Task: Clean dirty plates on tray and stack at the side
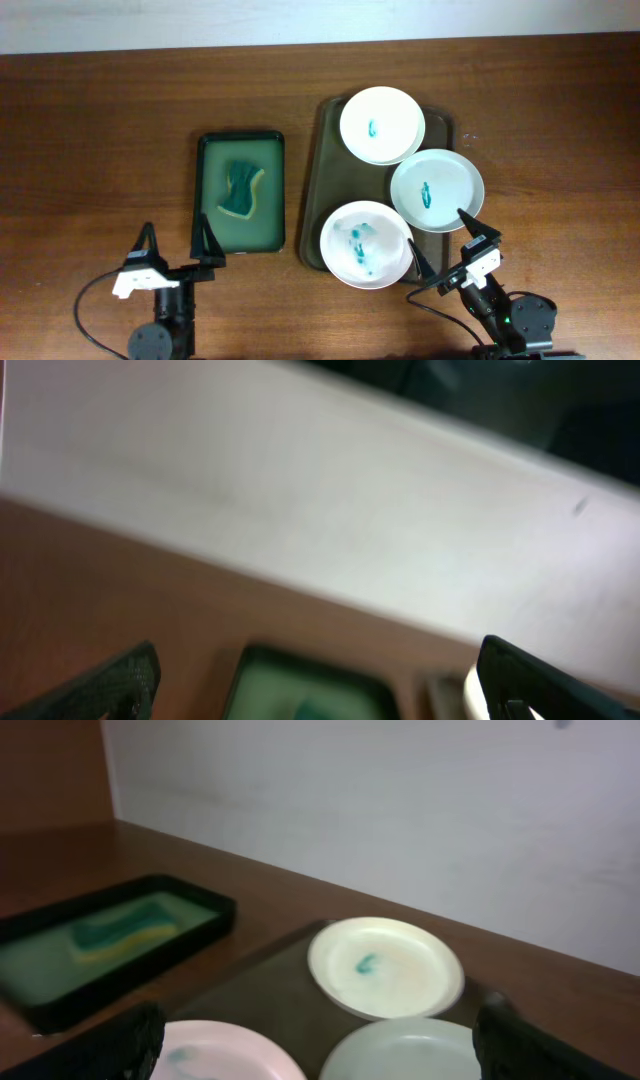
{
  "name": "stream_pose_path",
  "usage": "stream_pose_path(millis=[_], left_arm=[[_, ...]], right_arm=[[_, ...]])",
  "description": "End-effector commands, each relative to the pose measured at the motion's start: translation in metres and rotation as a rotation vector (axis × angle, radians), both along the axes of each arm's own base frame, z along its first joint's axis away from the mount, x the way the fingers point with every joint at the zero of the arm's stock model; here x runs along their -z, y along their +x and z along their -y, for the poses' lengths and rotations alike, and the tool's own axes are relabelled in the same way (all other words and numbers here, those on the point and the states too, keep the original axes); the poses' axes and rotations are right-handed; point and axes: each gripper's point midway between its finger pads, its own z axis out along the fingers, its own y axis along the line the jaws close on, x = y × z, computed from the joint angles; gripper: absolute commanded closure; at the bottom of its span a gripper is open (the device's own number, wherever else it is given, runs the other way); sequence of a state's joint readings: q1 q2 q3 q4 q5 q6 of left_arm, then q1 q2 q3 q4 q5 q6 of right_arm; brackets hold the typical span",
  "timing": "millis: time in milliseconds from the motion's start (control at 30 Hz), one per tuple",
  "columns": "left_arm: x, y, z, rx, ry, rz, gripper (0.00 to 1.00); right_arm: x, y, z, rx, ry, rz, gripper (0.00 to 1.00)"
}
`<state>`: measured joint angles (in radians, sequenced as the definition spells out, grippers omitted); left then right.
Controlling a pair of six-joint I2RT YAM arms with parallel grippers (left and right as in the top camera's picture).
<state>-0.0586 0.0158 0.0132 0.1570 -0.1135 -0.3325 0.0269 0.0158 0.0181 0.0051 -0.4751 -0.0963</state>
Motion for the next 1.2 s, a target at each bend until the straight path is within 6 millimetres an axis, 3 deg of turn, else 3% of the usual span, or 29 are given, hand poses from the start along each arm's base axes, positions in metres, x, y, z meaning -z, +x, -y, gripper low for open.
stream_pose_path(millis=[0, 133, 200, 267, 333, 400, 500, 567, 667, 700, 733, 800, 867, 967, 1000, 1033, 1067, 1133, 1167], left_arm=[[-0.047, -0.011, 0.005, 0.031, 0.024, 0.115, 0.01], [-0.061, -0.013, 0.005, 0.031, 0.082, -0.143, 0.01], [-0.076, -0.004, 0.007, 0.04, 0.144, -0.304, 0.01], [-0.084, 0.003, 0.009, 0.059, 0.147, -0.401, 0.01], [-0.085, 0.018, 0.01, 0.071, 0.151, -0.549, 0.01], [-0.067, 0.032, 0.011, 0.08, 0.154, -0.698, 0.01], [-0.023, 0.049, 0.016, 0.109, 0.128, -0.881, 0.01], [-0.001, 0.056, 0.034, 0.208, 0.084, -0.959, 0.01], [0.051, 0.069, 0.039, 0.236, 0.094, -1.137, 0.0], [0.077, 0.072, 0.048, 0.278, 0.14, -1.221, 0.04], [0.097, 0.075, 0.054, 0.295, 0.168, -1.276, 0.09], [0.129, 0.085, 0.052, 0.262, 0.228, -1.347, 0.15], [0.163, 0.105, 0.062, 0.299, 0.268, -1.364, 0.34], [0.205, 0.121, 0.074, 0.352, 0.348, -1.373, 0.41], [0.214, 0.128, 0.075, 0.35, 0.351, -1.361, 0.59], [0.219, 0.132, 0.076, 0.35, 0.352, -1.357, 0.84], [0.222, 0.132, 0.076, 0.35, 0.352, -1.36, 1.0], [0.216, 0.128, 0.075, 0.352, 0.356, -1.377, 1.0], [0.201, 0.127, 0.075, 0.353, 0.356, -1.386, 1.0]], right_arm=[[-0.052, -0.018, -0.01, -0.071, 0.044, 0.034, 0.02], [-0.123, -0.025, -0.009, -0.061, 0.044, -0.029, 0.02], [-0.146, -0.018, -0.009, -0.058, 0.045, -0.18, 0.02], [-0.153, -0.009, -0.009, -0.055, 0.044, -0.288, 0.02], [-0.151, 0.01, -0.01, -0.052, 0.044, -0.438, 0.02], [-0.139, 0.029, -0.013, -0.067, 0.048, -0.536, 0.02], [-0.104, 0.032, -0.028, -0.161, 0.082, -0.725, 0.02], [-0.09, 0.036, -0.029, -0.16, 0.087, -0.792, 0.02], [-0.075, 0.041, -0.029, -0.157, 0.09, -0.857, 0.02], [-0.073, 0.041, -0.029, -0.157, 0.09, -0.867, 0.04], [-0.073, 0.042, -0.029, -0.157, 0.091, -0.868, 0.13], [-0.073, 0.042, -0.029, -0.156, 0.091, -0.868, 0.14], [-0.072, 0.042, -0.029, -0.156, 0.091, -0.87, 0.14], [-0.071, 0.041, -0.029, -0.156, 0.091, -0.878, 0.15], [-0.07, 0.04, -0.029, -0.155, 0.092, -0.886, 0.17], [-0.07, 0.039, -0.029, -0.155, 0.092, -0.889, 0.2], [-0.068, 0.038, -0.028, -0.154, 0.092, -0.898, 0.32], [-0.065, 0.039, -0.024, -0.12, 0.081, -0.904, 0.46], [-0.061, 0.045, -0.012, -0.027, 0.109, -0.931, 0.48]])
